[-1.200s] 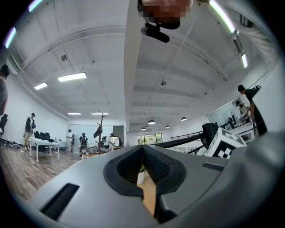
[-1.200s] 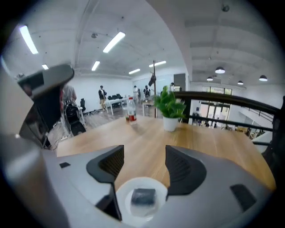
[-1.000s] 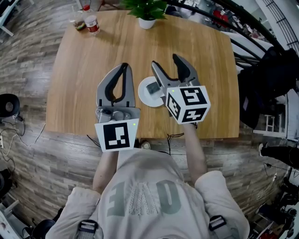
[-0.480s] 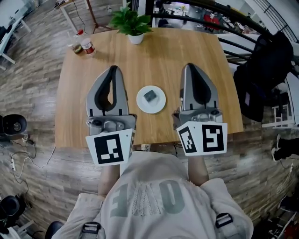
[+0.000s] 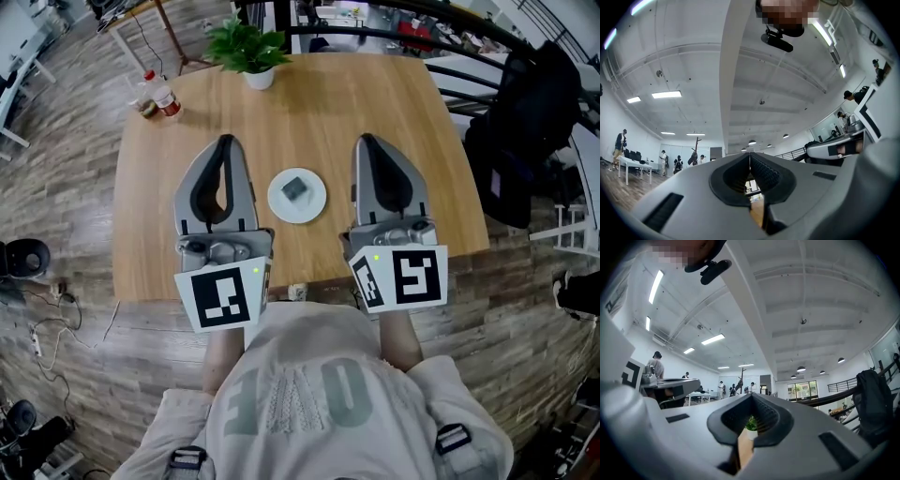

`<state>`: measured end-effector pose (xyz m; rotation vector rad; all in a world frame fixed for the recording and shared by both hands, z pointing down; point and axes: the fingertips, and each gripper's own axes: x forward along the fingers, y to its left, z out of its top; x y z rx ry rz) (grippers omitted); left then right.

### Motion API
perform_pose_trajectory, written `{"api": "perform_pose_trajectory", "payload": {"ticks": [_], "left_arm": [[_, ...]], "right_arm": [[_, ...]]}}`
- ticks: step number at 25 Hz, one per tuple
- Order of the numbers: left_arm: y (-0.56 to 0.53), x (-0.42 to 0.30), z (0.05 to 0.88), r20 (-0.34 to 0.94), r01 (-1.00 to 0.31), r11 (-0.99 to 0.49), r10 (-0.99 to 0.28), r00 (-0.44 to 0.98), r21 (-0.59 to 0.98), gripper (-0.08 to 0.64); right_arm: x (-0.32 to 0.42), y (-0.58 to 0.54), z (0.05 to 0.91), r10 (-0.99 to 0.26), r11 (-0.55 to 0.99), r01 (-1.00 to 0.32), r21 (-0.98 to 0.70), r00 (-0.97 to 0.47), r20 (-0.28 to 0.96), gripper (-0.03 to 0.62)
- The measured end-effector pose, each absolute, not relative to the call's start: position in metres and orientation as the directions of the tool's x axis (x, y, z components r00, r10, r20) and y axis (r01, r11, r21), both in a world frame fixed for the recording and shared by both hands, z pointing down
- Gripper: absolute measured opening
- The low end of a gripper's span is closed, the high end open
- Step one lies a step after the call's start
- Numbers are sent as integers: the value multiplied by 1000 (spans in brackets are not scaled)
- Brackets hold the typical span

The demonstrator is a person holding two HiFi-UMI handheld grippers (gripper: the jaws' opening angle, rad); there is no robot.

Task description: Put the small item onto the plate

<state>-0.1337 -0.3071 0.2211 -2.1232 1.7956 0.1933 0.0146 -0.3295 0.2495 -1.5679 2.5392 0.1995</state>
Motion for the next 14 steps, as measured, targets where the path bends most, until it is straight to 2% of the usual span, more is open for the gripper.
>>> {"api": "perform_pose_trajectory", "payload": {"ticks": [14], "left_arm": [[-311, -120, 228, -296, -973, -147, -935, 196, -180, 9]], "right_arm": [[19, -330, 258, -871, 464, -885, 29, -462, -168, 17]]}}
